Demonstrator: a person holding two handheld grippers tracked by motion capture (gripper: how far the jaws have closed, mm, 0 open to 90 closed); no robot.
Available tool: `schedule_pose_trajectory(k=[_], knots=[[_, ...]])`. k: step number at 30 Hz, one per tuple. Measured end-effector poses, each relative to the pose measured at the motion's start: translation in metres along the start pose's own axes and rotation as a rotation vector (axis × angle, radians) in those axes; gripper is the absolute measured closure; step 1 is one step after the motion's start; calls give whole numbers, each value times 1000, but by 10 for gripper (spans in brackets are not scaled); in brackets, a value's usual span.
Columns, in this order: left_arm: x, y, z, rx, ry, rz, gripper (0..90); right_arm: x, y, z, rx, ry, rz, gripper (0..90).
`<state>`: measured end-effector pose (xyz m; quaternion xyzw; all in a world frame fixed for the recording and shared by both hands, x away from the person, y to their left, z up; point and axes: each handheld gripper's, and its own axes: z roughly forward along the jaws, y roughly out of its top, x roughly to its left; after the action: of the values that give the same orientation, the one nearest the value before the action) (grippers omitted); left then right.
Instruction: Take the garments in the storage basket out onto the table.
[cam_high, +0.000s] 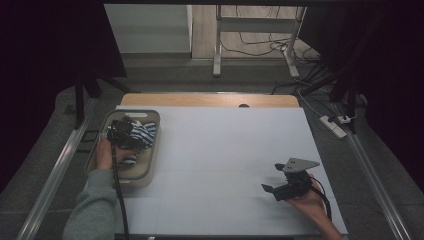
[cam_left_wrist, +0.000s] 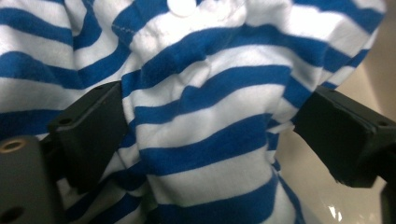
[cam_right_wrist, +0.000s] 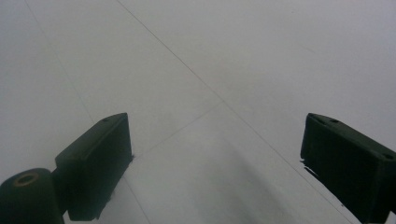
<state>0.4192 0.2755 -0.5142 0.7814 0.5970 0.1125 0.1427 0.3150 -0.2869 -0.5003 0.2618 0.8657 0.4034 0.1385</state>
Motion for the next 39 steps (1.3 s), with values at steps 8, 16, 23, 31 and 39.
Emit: schedule_pose_trajectory(k=[8, 16, 23, 31, 39], knots=[[2, -1, 1, 14, 12, -6, 212, 0, 0, 0, 5, -1, -3, 84], [4, -3, -2, -7, 59, -24, 518, 1, 0, 0, 6, -4, -4, 97], [6, -3, -4, -3, 82, -14, 667, 1, 0, 0, 5, -6, -4, 103], [8, -5, -12, -52, 58, -14, 683, 0, 0, 1, 10, -6, -5, 105], [12, -8, -26, -147, 36, -37, 685, 0, 0, 1, 10, -9, -7, 106]])
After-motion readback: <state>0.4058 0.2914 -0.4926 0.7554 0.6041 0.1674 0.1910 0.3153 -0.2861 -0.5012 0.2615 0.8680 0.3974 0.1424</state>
